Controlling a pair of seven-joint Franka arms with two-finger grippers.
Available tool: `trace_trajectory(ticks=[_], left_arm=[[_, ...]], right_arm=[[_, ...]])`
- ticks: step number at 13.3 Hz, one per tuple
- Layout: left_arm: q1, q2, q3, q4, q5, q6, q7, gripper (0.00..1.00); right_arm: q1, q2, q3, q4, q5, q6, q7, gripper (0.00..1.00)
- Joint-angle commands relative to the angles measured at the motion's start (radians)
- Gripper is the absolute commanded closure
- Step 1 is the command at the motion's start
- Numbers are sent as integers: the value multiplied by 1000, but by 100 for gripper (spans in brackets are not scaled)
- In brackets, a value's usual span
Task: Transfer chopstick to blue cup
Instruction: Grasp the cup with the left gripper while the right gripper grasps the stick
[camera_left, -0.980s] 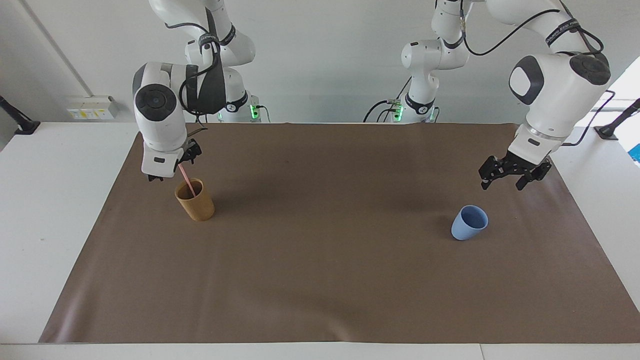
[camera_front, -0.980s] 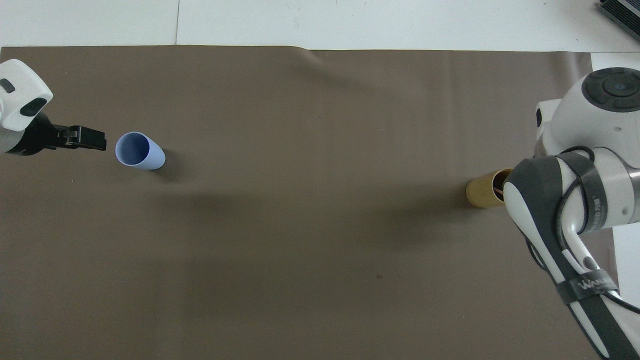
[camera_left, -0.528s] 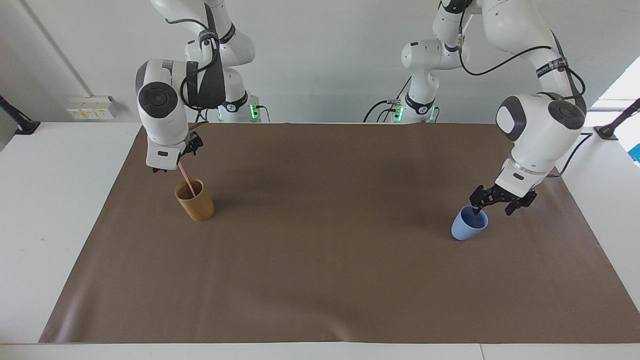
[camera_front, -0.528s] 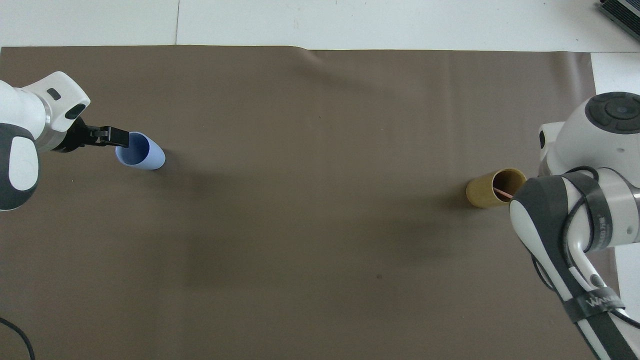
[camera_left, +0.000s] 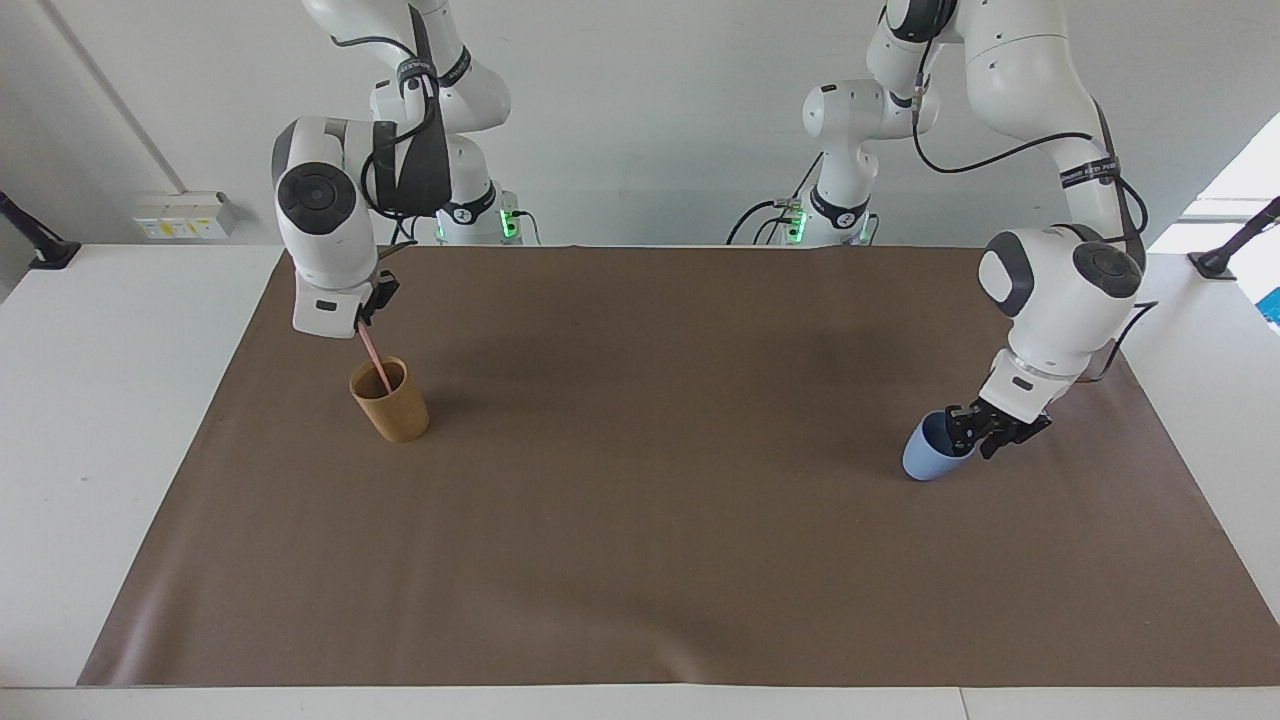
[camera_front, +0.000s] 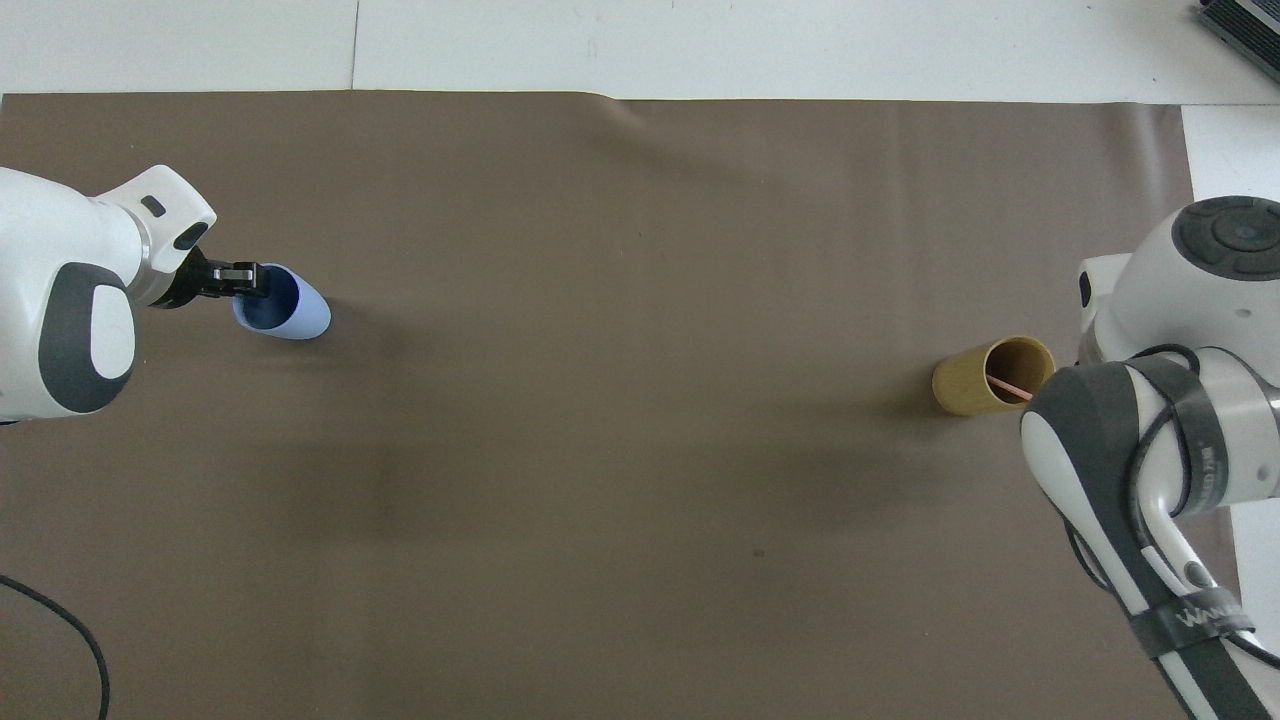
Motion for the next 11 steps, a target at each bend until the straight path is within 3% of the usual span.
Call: trace_trajectory(ticks=[1,6,11], left_arm=[[10,-18,-10,-27,-11,2,8,100],[-7,-76,-16,-17,-12,-61,-11,100],[-191,-102,-16,-31,-11,-64,-172,100]], right_arm=[[-8,-10,6,-4,-8,13,5,100],[-5,42,6,114,-9,-71,3,100],[-1,22,7,222,-8,-227,-8,100]])
